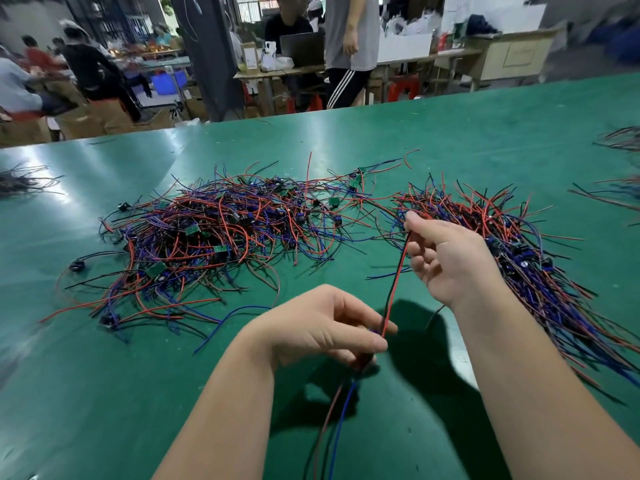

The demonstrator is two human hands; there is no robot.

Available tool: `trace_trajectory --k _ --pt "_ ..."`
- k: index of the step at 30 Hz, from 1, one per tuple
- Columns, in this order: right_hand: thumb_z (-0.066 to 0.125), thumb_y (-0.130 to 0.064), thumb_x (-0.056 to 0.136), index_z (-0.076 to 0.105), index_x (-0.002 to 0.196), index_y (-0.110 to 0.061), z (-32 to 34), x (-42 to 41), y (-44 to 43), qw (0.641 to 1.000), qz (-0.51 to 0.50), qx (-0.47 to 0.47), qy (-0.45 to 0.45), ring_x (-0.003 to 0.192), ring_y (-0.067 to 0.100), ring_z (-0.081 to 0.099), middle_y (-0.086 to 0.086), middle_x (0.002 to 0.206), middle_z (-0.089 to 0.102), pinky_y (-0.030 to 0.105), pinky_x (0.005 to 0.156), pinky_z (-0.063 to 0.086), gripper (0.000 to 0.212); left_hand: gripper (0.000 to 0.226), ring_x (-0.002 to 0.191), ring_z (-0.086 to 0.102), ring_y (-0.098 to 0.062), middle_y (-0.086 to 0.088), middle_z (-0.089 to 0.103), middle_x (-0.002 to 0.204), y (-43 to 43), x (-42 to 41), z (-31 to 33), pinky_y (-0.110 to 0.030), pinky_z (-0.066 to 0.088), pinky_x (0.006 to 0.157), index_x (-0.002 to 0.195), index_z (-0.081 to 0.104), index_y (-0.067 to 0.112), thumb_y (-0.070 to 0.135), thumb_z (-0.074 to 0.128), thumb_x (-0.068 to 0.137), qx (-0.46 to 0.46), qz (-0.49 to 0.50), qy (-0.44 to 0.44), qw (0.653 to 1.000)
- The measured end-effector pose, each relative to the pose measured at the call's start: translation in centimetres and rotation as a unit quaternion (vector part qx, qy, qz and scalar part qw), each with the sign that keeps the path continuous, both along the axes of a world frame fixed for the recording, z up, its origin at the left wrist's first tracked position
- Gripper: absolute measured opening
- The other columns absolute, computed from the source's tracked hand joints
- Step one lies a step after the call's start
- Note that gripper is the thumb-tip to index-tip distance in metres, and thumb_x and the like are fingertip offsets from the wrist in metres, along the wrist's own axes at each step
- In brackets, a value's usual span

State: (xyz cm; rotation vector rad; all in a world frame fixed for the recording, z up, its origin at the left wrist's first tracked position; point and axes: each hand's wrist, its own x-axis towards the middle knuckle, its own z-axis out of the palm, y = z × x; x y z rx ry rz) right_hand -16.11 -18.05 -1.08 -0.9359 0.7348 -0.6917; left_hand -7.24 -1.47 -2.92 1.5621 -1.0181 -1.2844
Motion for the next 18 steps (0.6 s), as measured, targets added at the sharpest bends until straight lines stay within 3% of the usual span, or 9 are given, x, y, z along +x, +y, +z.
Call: trace_trajectory --k 6,9,11,13,15,16,18 --pt "0.067 -0.019 0.086 0.059 0.071 -0.011 0.2 0.1 0.1 0.996 0.03 0.074 -0.035 0.037 0.0 0.05 -0.007 0.046 0.054 0.009 0.034 0.036 0.019 0.017 0.064 0.063 -0.005 0.009 0.065 0.065 0.6 0.4 0.5 -0.016 0.049 0.057 0.09 0.075 0.024 0.014 0.068 0.078 -0.027 -0.023 0.001 0.999" --pt "0.064 -0.024 0.088 0.061 0.078 -0.01 0.3 0.6 0.6 0.993 0.043 0.071 -0.081 0.044 0.002 0.058 -0.003 0.051 0.061 0.01 0.038 0.042 0.018 0.014 0.058 0.059 -0.001 0.011 0.064 0.063 0.6 0.8 0.6 -0.015 0.048 0.053 0.083 0.075 0.024 0.014 0.067 0.076 -0.069 0.0 0.018 0.997" --pt "0.06 -0.031 0.089 0.061 0.088 -0.01 0.3 0.9 1.0 0.989 0.069 0.073 -0.106 0.05 0.009 0.064 0.002 0.059 0.066 0.014 0.041 0.046 0.02 0.014 0.05 0.054 -0.003 0.008 0.06 0.059 0.5 1.0 0.7 -0.015 0.044 0.047 0.077 0.074 0.023 0.012 0.068 0.073 -0.13 0.066 0.068 0.987" --pt "0.058 -0.024 0.091 0.057 0.1 -0.01 0.0 1.0 1.2 0.985 0.119 0.071 -0.104 0.054 0.015 0.066 0.007 0.065 0.069 0.017 0.044 0.05 0.017 0.018 0.044 0.049 -0.003 0.005 0.057 0.057 0.3 1.3 0.9 -0.012 0.041 0.042 0.07 0.07 0.02 0.014 0.084 0.06 -0.204 0.154 0.174 0.951" --pt "0.058 -0.003 0.089 0.056 0.105 -0.007 -0.5 0.9 1.4 0.979 0.192 0.046 -0.048 0.055 0.016 0.066 0.009 0.067 0.069 0.019 0.046 0.052 0.017 0.048 0.042 0.05 -0.001 0.004 0.054 0.057 0.2 1.7 1.2 -0.011 0.043 0.038 0.073 0.062 0.017 0.028 0.096 0.041 -0.263 0.233 0.275 0.895" --pt "0.056 0.006 0.086 0.058 0.103 -0.005 -0.8 0.9 1.6 0.973 0.23 0.034 -0.01 0.054 0.016 0.066 0.01 0.068 0.069 0.019 0.046 0.052 0.02 0.053 0.041 0.051 0.0 0.005 0.053 0.056 0.1 1.9 1.3 -0.011 0.045 0.038 0.075 0.057 0.017 0.034 0.094 0.041 -0.285 0.273 0.308 0.866" --pt "0.052 0.013 0.086 0.06 0.096 -0.004 -1.2 1.1 1.9 0.96 0.277 0.03 0.041 0.051 0.015 0.064 0.012 0.067 0.067 0.018 0.044 0.051 0.022 0.042 0.041 0.057 0.0 0.005 0.057 0.051 0.0 2.0 1.6 -0.012 0.047 0.038 0.075 0.051 0.019 0.038 0.081 0.053 -0.31 0.349 0.345 0.814"
